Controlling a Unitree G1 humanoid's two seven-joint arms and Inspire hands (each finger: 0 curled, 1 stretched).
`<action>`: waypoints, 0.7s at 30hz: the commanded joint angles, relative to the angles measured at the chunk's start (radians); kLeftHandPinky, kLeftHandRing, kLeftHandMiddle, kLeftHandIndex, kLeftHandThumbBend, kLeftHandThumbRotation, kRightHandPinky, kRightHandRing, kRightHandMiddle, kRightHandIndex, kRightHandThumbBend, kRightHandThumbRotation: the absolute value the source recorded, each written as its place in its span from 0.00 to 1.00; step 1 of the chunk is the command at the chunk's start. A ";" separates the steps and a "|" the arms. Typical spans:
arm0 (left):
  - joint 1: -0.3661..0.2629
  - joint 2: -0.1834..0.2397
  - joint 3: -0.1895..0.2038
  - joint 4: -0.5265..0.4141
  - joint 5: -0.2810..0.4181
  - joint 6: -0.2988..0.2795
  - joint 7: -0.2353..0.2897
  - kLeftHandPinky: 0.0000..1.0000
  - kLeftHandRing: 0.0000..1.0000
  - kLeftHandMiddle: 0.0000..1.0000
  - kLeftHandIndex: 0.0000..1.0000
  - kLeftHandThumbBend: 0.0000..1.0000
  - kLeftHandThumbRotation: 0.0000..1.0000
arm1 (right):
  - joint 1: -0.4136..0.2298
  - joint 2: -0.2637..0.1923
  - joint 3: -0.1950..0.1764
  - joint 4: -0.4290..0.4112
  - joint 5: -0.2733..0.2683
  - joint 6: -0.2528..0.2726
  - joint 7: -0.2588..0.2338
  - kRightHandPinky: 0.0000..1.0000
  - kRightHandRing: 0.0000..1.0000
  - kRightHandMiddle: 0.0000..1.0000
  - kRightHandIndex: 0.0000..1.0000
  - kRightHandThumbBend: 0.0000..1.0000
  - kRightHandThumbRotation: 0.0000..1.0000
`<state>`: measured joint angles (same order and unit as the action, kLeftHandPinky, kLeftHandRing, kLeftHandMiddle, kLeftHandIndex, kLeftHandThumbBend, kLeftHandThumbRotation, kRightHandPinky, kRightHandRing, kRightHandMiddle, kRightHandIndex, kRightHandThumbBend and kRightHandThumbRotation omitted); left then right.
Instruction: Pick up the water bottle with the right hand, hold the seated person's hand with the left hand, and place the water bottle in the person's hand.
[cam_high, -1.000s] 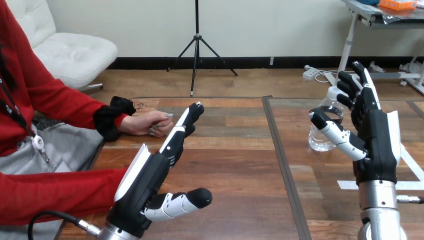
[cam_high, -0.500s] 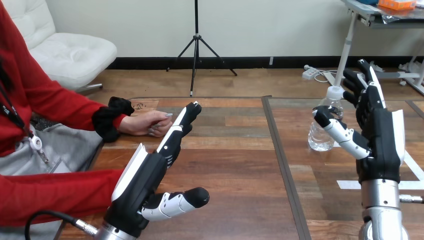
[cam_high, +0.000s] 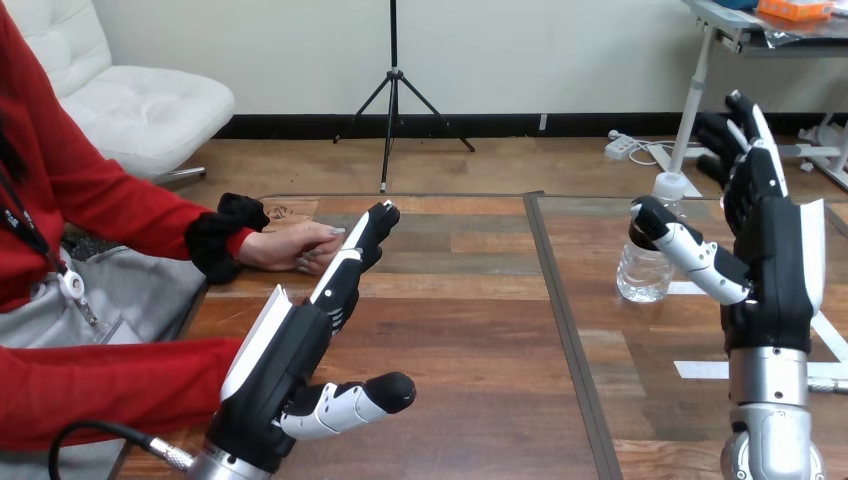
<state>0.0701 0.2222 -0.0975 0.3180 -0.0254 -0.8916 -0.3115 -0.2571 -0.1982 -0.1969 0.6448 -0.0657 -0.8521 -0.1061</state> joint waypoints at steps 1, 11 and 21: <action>-0.063 -0.002 0.016 -0.004 0.010 -0.016 0.011 0.99 1.00 1.00 1.00 1.00 0.79 | -0.031 -0.005 0.004 -0.035 -0.009 -0.023 -0.011 0.89 0.91 0.90 0.95 1.00 0.50; -0.061 -0.007 0.014 -0.008 0.020 -0.007 0.019 0.99 1.00 1.00 1.00 1.00 0.79 | -0.051 -0.019 -0.012 0.004 -0.027 -0.029 -0.043 0.96 0.98 0.97 0.99 1.00 0.51; -0.059 -0.008 0.011 -0.010 0.013 -0.008 0.014 0.99 1.00 1.00 1.00 1.00 0.78 | -0.081 -0.034 -0.017 0.052 -0.033 -0.016 -0.066 1.00 1.00 1.00 1.00 1.00 0.51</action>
<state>0.0688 0.2180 -0.0979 0.3189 -0.0072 -0.8911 -0.3039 -0.2595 -0.2029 -0.2041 0.6723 -0.0844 -0.8638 -0.1466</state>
